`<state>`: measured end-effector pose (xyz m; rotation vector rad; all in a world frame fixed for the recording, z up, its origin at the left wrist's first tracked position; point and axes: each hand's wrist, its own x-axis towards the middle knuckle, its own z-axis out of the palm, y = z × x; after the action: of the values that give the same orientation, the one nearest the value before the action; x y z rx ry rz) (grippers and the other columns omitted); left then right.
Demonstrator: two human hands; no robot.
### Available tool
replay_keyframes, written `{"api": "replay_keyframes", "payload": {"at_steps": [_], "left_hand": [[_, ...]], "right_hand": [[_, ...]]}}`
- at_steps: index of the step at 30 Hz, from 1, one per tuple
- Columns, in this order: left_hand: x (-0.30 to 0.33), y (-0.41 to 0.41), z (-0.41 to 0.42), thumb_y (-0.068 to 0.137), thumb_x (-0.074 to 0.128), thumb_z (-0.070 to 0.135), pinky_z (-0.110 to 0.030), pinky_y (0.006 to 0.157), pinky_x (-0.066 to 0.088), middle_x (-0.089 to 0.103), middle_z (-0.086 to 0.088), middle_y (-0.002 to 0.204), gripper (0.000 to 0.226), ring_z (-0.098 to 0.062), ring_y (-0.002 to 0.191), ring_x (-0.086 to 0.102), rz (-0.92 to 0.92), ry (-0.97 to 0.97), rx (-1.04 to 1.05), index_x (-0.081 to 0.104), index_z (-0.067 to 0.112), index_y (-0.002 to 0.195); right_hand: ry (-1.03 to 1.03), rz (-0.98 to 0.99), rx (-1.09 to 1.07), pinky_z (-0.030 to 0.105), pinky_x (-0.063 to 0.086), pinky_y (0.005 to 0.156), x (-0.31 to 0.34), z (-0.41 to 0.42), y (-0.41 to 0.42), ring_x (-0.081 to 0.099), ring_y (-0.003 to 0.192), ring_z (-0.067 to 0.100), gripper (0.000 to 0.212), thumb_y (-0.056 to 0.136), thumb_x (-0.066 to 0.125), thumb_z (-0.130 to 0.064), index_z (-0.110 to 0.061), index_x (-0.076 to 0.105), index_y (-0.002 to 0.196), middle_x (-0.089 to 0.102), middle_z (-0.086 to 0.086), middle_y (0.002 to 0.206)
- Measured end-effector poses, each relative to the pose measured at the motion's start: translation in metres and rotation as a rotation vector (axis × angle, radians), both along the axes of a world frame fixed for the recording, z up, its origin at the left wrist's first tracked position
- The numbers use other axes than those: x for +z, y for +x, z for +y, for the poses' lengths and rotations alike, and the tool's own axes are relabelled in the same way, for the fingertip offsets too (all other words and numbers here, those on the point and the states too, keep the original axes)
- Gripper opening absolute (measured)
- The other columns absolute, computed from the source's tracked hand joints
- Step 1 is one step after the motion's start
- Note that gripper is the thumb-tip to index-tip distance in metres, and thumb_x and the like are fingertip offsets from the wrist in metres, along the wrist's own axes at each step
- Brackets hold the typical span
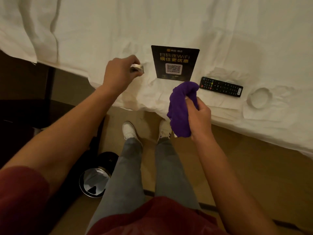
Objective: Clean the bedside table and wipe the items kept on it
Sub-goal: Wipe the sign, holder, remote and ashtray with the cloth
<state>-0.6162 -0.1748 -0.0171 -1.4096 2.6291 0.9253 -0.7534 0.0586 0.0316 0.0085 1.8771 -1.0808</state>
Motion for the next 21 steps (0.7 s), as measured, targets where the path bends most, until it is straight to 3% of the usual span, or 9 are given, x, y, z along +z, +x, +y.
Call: {"api": "replay_keyframes", "payload": {"at_steps": [5,8,10,12,13,16,19,21], "left_hand": [[-0.028,-0.024,-0.002,0.094,0.071,0.027,-0.039,0.08,0.051,0.076,-0.013,0.105,0.026,-0.035,0.094,0.069,-0.208,-0.102,-0.232,0.07,0.014,0.116],[-0.033,-0.035,-0.002,0.09,0.072,0.027,-0.043,0.095,0.049,0.07,-0.015,0.122,0.041,-0.035,0.114,0.062,-0.247,-0.053,-0.276,0.064,0.012,0.128],[-0.025,-0.036,-0.004,0.085,0.068,0.04,-0.054,0.118,0.031,0.049,-0.016,0.151,0.074,-0.032,0.148,0.035,-0.175,-0.027,-0.345,0.043,0.014,0.15],[-0.012,-0.039,-0.003,0.086,0.061,0.053,-0.055,0.127,0.009,0.027,-0.01,0.167,0.089,-0.023,0.156,0.004,-0.06,0.034,-0.398,0.026,0.019,0.16],[-0.005,-0.043,-0.001,0.091,0.059,0.055,-0.053,0.128,0.005,0.025,-0.008,0.167,0.082,-0.02,0.156,0.001,-0.004,0.072,-0.405,0.029,0.02,0.16],[0.011,-0.064,0.011,0.105,0.052,0.031,-0.043,0.126,0.017,0.045,0.004,0.151,0.039,0.005,0.145,0.024,0.234,0.222,-0.325,0.059,0.015,0.141],[0.027,-0.088,0.015,0.107,0.05,0.029,-0.043,0.111,0.047,0.069,0.006,0.126,0.031,-0.005,0.12,0.063,0.337,0.428,-0.139,0.069,0.015,0.127],[0.041,-0.098,0.016,0.105,0.052,0.035,-0.037,0.099,0.057,0.077,0.006,0.112,0.028,-0.012,0.11,0.072,0.425,0.575,-0.032,0.072,0.021,0.118]], "right_hand": [[0.025,-0.003,-0.036,0.031,0.061,0.071,0.0,0.008,-0.019,0.076,0.084,0.009,0.012,0.097,0.064,-0.044,-0.047,0.074,0.091,0.079,-0.01,0.092],[0.041,0.019,-0.043,0.037,0.063,0.078,0.0,0.013,-0.032,0.075,0.085,0.01,0.016,0.097,0.063,-0.045,-0.052,0.073,0.085,0.078,-0.011,0.091],[0.03,0.053,-0.058,0.038,0.061,0.08,0.002,0.015,-0.041,0.074,0.085,0.006,0.016,0.095,0.061,-0.048,-0.056,0.071,0.085,0.077,-0.015,0.09],[0.017,0.121,-0.049,0.036,0.06,0.081,0.006,0.013,-0.049,0.072,0.086,0.001,0.018,0.093,0.058,-0.05,-0.062,0.068,0.085,0.075,-0.021,0.09],[0.014,0.158,-0.034,0.036,0.06,0.083,0.008,0.011,-0.054,0.071,0.087,0.001,0.017,0.093,0.057,-0.05,-0.062,0.067,0.086,0.075,-0.021,0.091],[-0.009,0.269,0.021,0.039,0.061,0.086,0.009,0.005,-0.068,0.07,0.088,0.004,0.011,0.097,0.058,-0.045,-0.048,0.067,0.091,0.073,-0.015,0.089],[-0.045,0.45,0.077,0.026,0.054,0.08,0.018,-0.006,-0.084,0.066,0.086,0.002,0.014,0.099,0.059,-0.042,-0.033,0.069,0.103,0.07,-0.015,0.091],[-0.073,0.629,0.058,0.018,0.049,0.08,0.029,-0.017,-0.1,0.063,0.088,0.0,0.024,0.099,0.062,-0.039,-0.021,0.071,0.113,0.07,-0.011,0.097]]}}
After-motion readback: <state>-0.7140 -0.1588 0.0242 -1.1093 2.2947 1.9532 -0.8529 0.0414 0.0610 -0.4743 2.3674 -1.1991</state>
